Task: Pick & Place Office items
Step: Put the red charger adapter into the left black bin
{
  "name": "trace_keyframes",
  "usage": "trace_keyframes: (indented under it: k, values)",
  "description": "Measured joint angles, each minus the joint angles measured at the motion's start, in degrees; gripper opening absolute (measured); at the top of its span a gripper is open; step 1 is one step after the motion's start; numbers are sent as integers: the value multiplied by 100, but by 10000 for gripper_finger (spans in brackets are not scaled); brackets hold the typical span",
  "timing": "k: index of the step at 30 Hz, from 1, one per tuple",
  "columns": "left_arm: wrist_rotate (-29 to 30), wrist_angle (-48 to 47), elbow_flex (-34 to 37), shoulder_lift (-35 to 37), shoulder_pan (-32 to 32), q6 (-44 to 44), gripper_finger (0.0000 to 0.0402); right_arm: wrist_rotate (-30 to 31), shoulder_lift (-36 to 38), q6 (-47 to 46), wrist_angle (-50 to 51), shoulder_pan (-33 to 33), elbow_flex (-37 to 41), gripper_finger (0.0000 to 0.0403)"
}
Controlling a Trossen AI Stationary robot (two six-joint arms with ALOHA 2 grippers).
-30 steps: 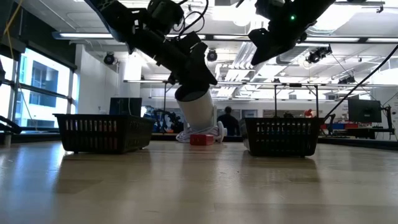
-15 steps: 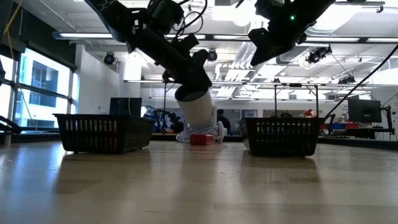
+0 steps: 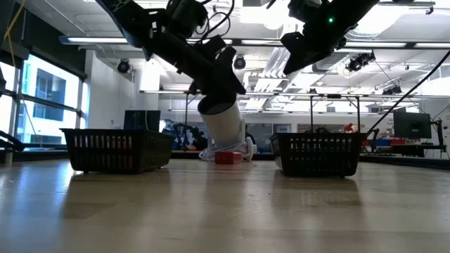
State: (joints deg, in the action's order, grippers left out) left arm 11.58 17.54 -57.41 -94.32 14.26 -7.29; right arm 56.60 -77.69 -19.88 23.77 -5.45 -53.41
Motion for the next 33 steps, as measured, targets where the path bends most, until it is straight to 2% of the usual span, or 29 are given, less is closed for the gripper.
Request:
trace_keyframes:
  k: [3,6,12,16,20,22,26,29,31,33]
  values:
    - [-360,-68,0,-14,-20,-2,226,0,0,13,0,0,0,140]
    - [-334,-79,0,-17,-82,-2,258,0,0,24,0,0,0,140]
    - [796,-46,0,-17,-248,-120,321,-2,0,24,2,0,0,140]
    - [1662,-39,0,-17,-318,-444,340,-2,0,24,2,-1,0,140]
    - [1767,-85,0,-17,-376,-1020,343,116,0,29,40,-46,0,140]
    - [1733,-101,0,-20,-418,-1213,343,515,38,119,91,-148,2,140]
    - [1721,-108,0,-20,-466,-945,343,1850,263,411,98,-555,2,140]
    - [1689,-100,0,-20,-514,-1063,343,2697,516,643,92,-949,2,140]
    - [1631,-88,0,-31,-543,-1179,343,2966,748,657,198,-1213,2,140]
    - [1621,-80,0,-35,-587,-1423,343,2988,973,532,342,-1444,2,140]
